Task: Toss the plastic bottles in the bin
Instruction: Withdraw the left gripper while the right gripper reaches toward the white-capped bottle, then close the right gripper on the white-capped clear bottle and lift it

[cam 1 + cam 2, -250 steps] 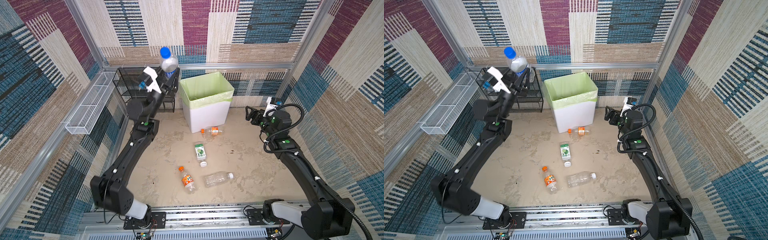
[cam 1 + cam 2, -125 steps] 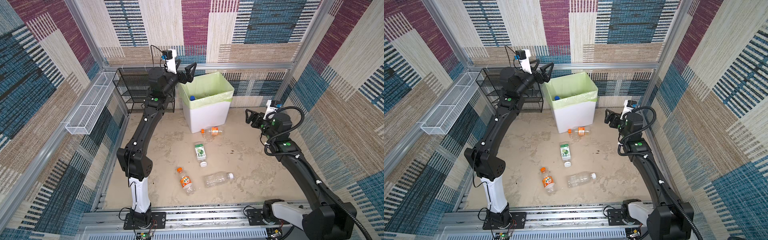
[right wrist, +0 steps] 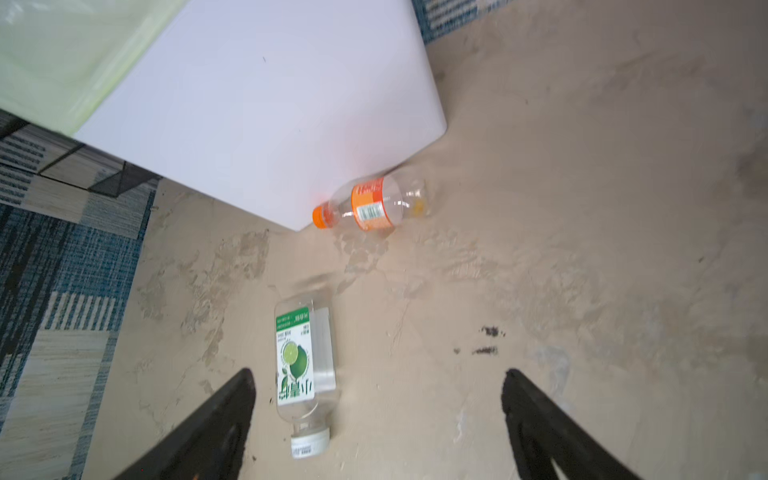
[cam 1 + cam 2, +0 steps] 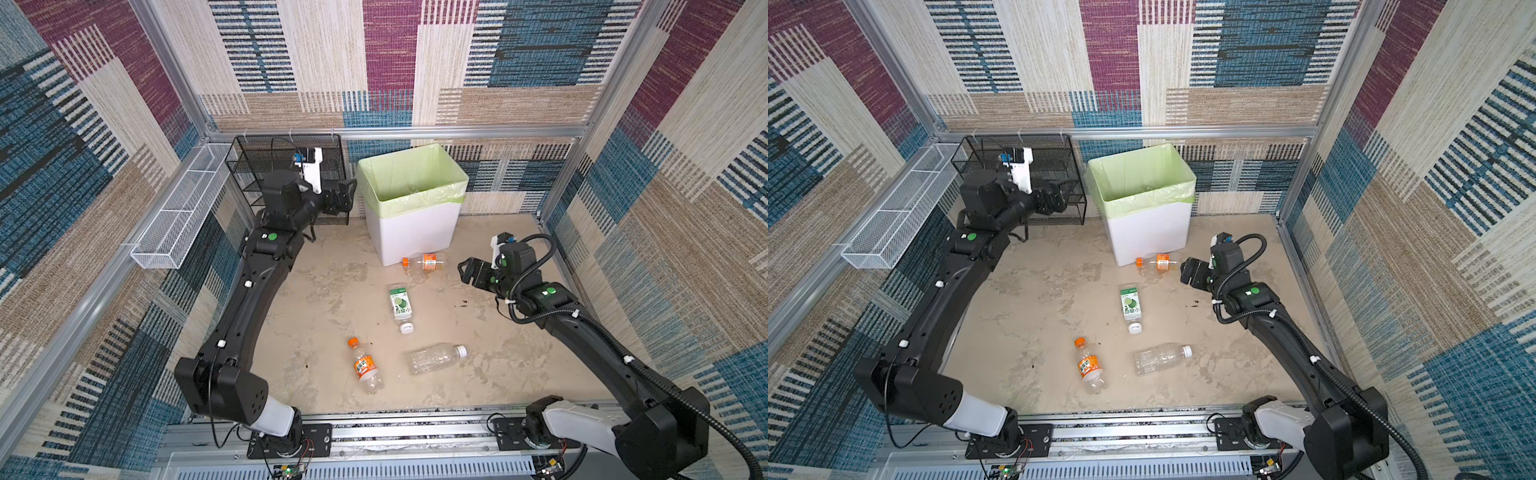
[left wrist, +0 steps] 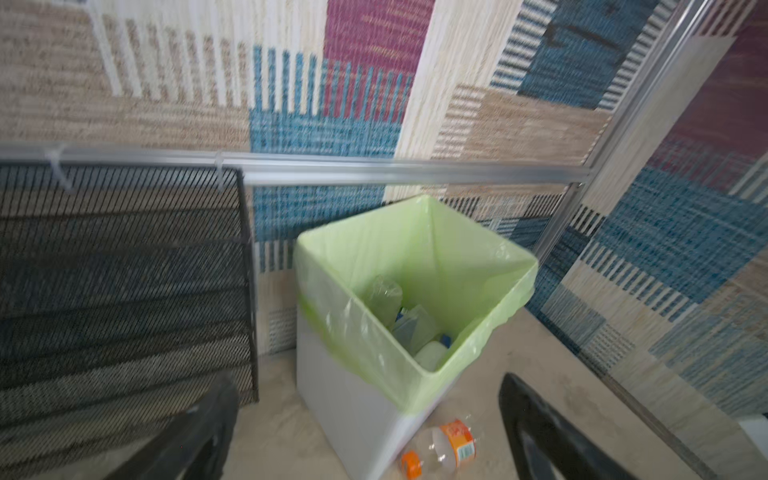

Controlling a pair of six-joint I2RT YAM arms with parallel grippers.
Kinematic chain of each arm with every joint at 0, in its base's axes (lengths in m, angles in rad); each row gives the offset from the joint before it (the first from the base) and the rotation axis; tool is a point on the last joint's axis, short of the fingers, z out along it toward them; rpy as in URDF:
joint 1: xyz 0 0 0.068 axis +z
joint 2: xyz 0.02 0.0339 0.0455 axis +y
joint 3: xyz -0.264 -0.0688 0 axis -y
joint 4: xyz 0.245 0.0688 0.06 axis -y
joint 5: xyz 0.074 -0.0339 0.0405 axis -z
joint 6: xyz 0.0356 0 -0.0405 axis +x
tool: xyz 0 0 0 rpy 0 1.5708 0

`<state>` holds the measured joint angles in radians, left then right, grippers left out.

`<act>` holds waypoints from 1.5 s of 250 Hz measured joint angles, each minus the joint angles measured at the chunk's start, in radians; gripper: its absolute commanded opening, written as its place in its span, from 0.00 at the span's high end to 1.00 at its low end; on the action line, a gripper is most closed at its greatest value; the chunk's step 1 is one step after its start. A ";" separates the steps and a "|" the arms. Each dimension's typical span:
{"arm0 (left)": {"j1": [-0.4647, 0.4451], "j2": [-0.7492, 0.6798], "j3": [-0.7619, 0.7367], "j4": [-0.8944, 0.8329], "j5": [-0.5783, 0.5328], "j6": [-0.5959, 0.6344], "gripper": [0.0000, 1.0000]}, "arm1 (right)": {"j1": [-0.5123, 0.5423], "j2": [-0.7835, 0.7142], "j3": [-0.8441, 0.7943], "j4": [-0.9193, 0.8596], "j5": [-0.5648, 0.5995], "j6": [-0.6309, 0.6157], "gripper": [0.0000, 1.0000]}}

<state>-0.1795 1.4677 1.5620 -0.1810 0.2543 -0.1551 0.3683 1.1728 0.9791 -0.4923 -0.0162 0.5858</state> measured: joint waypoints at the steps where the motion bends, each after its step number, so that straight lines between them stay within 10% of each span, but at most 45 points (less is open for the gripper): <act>1: 0.001 -0.003 -0.005 -0.003 -0.001 0.000 0.02 | 0.002 0.000 -0.001 -0.002 0.000 0.003 0.07; 80: 0.079 -0.206 -0.396 -0.063 -0.044 0.034 0.03 | 0.115 -0.070 -0.071 -0.233 -0.121 0.251 0.07; 166: 0.126 -0.225 -0.465 -0.016 -0.029 0.000 0.04 | 0.312 -0.080 -0.216 -0.297 -0.244 0.512 0.07; 375: 0.140 -0.239 -0.485 -0.006 -0.015 -0.022 0.05 | 0.318 0.298 -0.217 0.091 -0.278 0.485 0.34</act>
<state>-0.0395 1.2285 1.0771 -0.1867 0.2390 -0.1768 0.6865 1.4712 0.7620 -0.4011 -0.2947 1.0706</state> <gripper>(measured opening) 0.948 0.688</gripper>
